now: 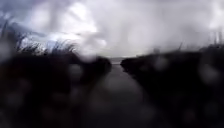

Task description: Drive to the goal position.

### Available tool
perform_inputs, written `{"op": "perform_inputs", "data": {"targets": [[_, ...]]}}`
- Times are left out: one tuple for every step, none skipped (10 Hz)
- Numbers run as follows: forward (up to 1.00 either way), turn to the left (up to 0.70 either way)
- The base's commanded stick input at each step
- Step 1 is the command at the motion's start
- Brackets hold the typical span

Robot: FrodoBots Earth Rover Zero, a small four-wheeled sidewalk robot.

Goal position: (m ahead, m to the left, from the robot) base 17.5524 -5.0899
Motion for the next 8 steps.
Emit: {"op": "perform_inputs", "data": {"targets": [[0.7, 0.0], [0.7, 0.0], [0.7, 0.0], [0.7, 0.0], [0.7, 0.0], [0.7, 0.0], [0.7, 0.0], [0.7, 0.0]]}}
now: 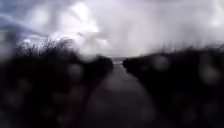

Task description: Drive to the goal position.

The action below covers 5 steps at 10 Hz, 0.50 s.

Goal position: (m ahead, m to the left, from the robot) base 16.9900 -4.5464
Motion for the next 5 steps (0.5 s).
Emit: {"op": "perform_inputs", "data": {"targets": [[0.7, 0.0], [0.7, 0.0], [0.7, 0.0], [0.7, 0.0], [0.7, -0.35]]}}
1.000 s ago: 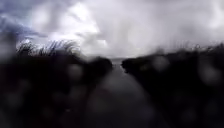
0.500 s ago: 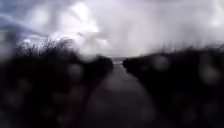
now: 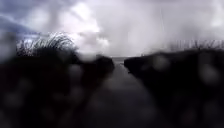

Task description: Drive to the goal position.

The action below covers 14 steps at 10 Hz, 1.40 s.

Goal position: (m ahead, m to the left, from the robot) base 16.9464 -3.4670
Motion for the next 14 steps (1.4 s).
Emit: {"op": "perform_inputs", "data": {"targets": [[0.7, -0.35], [0.7, 0.0], [0.7, 0.0], [0.7, 0.0], [0.7, 0.0], [0.7, 0.0], [0.7, 0.0], [0.7, 0.0], [0.7, 0.0], [0.7, 0.0], [0.7, 0.0], [0.7, 0.0], [0.7, 0.0], [0.7, 0.0]]}}
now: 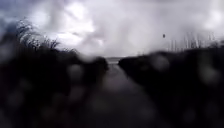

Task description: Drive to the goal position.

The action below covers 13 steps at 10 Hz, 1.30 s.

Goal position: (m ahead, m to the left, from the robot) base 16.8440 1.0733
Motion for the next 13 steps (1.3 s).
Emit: {"op": "perform_inputs", "data": {"targets": [[0.7, 0.0], [0.7, 0.0], [0.7, 0.0], [0.7, 0.0], [0.7, 0.0], [0.7, 0.0], [0.7, 0.0], [0.7, 0.0], [0.7, 0.0], [0.7, 0.0], [0.7, 0.0], [0.7, -0.31], [0.7, -0.14]]}}
